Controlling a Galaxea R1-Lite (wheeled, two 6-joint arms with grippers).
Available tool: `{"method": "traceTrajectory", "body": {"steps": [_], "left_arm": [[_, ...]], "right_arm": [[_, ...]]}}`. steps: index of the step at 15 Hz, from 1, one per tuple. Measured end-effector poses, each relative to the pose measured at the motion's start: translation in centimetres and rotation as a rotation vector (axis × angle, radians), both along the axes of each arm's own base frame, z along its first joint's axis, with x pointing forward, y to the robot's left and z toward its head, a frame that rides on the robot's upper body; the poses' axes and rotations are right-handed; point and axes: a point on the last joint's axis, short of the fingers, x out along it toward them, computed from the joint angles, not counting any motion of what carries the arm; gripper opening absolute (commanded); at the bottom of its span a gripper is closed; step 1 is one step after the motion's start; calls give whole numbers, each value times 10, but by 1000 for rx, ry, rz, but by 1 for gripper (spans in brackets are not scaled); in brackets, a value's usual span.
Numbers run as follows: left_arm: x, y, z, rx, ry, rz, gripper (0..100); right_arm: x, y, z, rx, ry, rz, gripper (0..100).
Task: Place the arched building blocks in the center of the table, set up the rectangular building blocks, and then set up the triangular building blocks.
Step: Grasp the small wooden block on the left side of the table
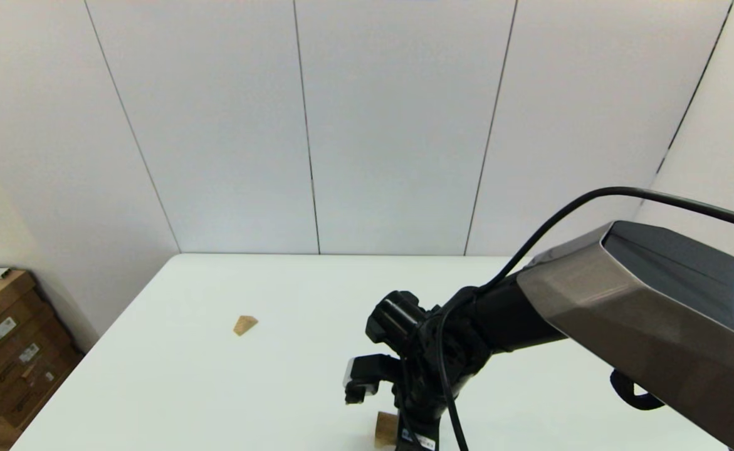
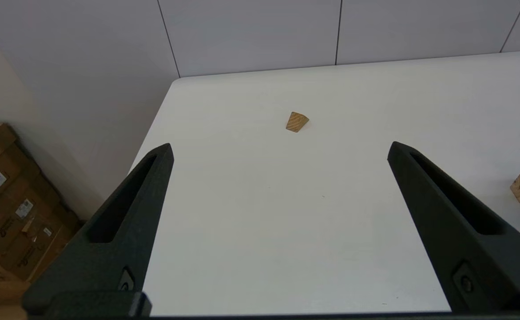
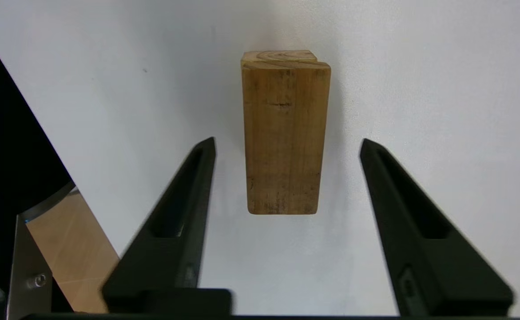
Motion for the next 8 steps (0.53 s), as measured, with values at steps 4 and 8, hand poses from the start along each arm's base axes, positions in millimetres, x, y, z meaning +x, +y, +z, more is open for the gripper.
{"method": "traceTrajectory", "body": {"steps": [4,8], "left_arm": [[0,0,0,1,0,-2,100],[0,0,0,0,0,0,100]], "right_arm": [[7,-4,27,100,-6,-54,100],[13,-28,98,291,-55,-256,100]]}}
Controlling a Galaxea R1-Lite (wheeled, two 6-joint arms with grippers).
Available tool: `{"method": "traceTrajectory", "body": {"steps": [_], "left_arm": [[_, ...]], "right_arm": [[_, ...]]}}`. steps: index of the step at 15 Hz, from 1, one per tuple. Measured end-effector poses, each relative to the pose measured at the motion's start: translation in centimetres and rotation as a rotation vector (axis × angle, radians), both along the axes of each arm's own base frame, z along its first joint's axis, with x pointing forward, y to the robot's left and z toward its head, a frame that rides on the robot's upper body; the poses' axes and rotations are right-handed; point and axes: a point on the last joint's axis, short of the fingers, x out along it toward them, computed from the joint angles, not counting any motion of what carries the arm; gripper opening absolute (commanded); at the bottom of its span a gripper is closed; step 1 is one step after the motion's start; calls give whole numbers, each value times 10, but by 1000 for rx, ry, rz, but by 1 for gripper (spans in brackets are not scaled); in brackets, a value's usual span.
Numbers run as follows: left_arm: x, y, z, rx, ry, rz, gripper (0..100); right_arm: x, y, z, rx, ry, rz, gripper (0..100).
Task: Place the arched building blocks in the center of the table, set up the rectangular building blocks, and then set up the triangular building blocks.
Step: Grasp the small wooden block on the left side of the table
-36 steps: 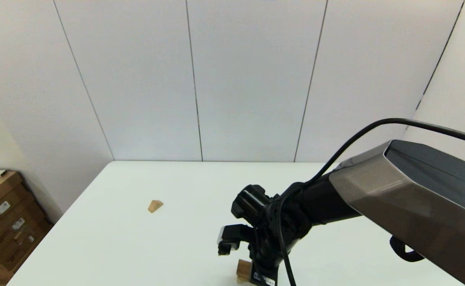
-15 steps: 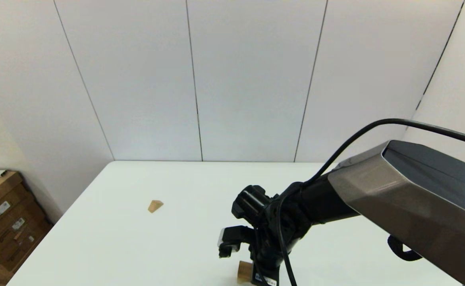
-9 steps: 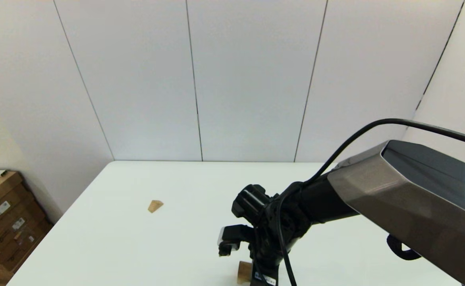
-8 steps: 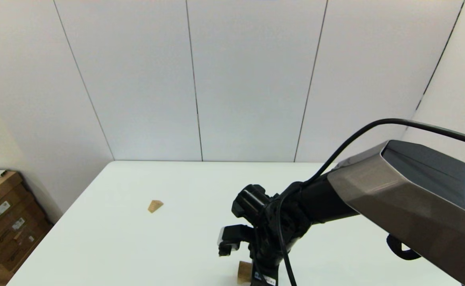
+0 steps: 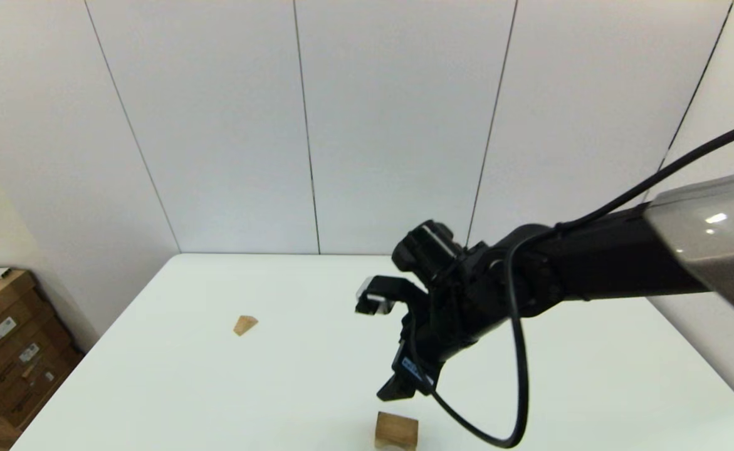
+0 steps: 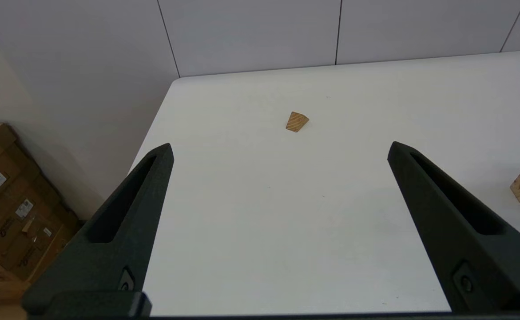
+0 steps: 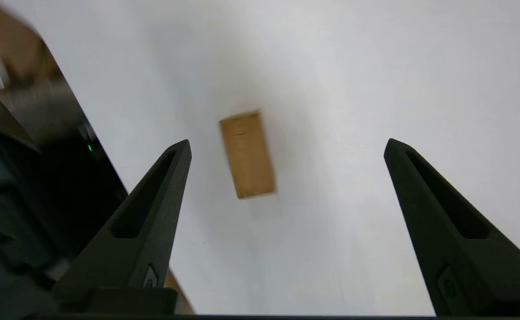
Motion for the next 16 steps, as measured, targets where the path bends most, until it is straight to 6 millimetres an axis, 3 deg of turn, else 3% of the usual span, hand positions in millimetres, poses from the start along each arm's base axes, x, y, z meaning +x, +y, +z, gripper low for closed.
{"method": "traceTrajectory", "body": {"steps": [3,6,9,12,16], "left_arm": [[0,0,0,0,1,0,100],[0,0,0,1,0,0,100],[0,0,0,2,0,-1,100],[0,0,0,22,0,-2,100],[0,0,0,23,0,-3,100]], "right_arm": [[-20,-37,57,113,-67,-115,100],[-65,-83,108,219,-159,-187,100],[-122,-135,133,271,-255,-270,100],[-177,-178,122,219,-370,-403,100],[-226,-221,79,22,-525,-685,100]]}}
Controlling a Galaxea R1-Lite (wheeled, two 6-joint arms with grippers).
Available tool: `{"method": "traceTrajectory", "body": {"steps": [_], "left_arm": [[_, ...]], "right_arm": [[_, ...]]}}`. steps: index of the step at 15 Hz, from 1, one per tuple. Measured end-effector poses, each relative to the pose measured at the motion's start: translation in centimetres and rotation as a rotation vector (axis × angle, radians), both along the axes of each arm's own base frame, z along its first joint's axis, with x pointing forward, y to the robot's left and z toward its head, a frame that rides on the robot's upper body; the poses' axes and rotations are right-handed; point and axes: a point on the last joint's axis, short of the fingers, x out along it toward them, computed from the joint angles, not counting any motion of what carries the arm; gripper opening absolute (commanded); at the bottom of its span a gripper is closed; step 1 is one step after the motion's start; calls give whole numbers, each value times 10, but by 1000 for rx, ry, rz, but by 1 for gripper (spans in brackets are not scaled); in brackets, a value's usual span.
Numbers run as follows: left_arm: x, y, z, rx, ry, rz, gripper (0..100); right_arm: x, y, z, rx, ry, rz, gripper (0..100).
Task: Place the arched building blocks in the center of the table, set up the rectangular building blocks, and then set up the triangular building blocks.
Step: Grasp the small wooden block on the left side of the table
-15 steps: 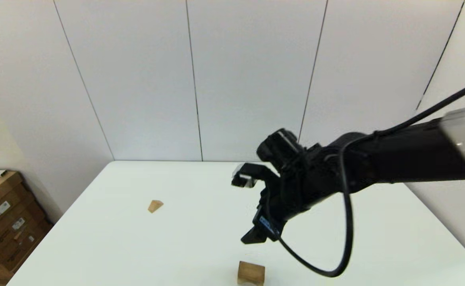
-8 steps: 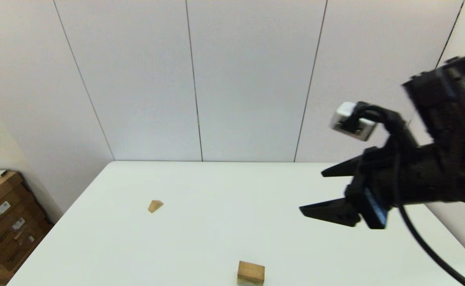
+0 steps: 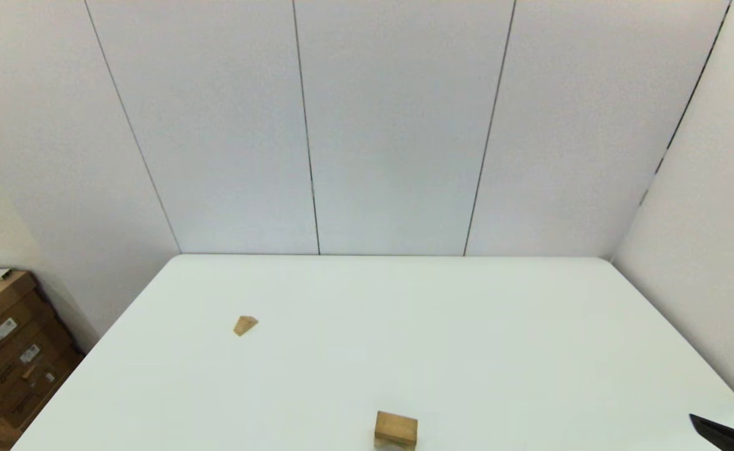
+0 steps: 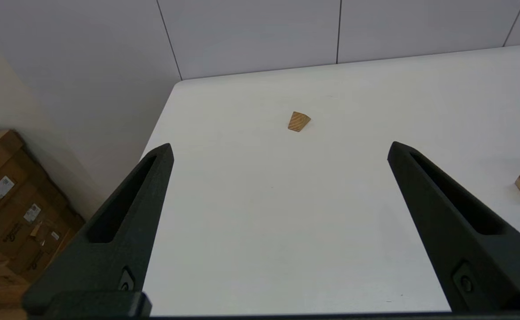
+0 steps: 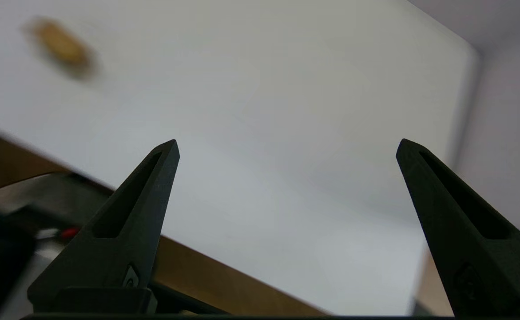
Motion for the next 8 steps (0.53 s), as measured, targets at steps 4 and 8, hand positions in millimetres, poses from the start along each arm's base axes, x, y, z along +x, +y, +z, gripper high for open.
{"method": "traceTrajectory", "body": {"steps": [4,8], "left_arm": [[0,0,0,2,1,-5,100],[0,0,0,4,1,-6,100]], "right_arm": [[-43,-24,-31,8,-94,-203,100],[-80,-30,-69,23,-202,-429,100]]}}
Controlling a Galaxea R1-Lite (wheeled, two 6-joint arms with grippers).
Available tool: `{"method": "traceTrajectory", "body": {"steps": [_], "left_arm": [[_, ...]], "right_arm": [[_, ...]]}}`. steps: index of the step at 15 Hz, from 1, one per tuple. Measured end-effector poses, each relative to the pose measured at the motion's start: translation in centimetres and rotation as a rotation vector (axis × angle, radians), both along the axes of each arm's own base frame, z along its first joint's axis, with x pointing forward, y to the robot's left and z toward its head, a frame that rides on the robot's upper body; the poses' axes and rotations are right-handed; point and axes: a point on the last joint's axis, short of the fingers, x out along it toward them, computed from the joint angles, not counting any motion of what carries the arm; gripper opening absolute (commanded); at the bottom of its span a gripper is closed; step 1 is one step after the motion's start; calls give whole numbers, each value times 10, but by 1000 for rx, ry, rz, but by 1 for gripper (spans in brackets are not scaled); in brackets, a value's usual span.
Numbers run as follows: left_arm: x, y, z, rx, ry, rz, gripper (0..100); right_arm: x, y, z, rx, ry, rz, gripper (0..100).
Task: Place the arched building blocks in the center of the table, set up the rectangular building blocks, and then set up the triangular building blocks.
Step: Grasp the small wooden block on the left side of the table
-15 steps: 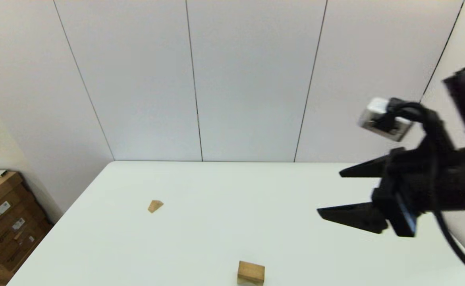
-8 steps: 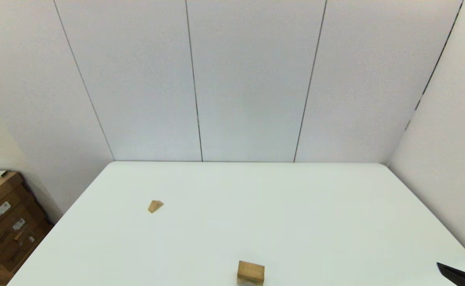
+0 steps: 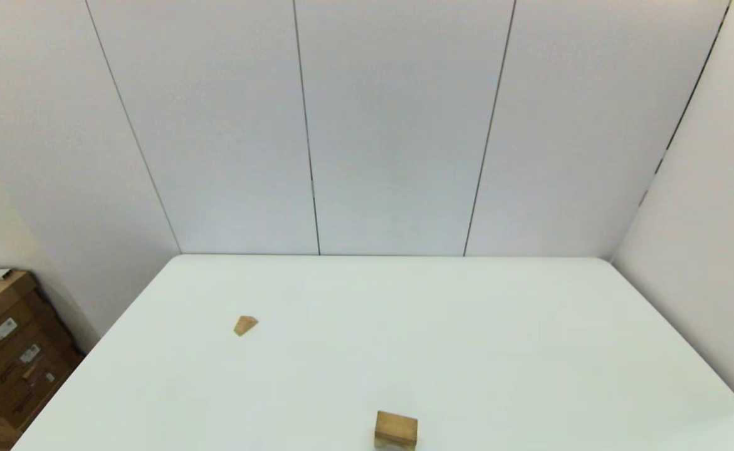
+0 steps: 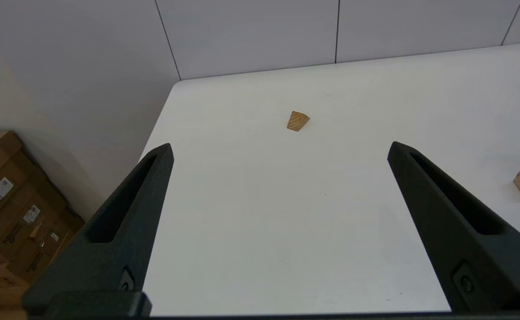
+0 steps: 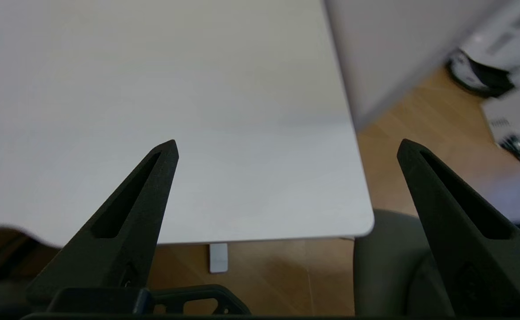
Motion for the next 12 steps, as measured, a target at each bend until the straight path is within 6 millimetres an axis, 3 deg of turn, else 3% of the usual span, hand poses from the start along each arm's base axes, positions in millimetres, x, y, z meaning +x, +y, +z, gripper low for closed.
{"method": "traceTrajectory", "body": {"steps": [3,6,8,12], "left_arm": [[0,0,0,1,0,0,100],[0,0,0,1,0,0,100],[0,0,0,1,-2,2,100],[0,0,0,-6,-3,7,100]], "right_arm": [[-12,1,-24,27,-70,-50,100],[-20,5,-37,153,-164,73,100],[-19,7,-52,212,-164,186,100],[-11,8,-58,216,-289,239,100]]}}
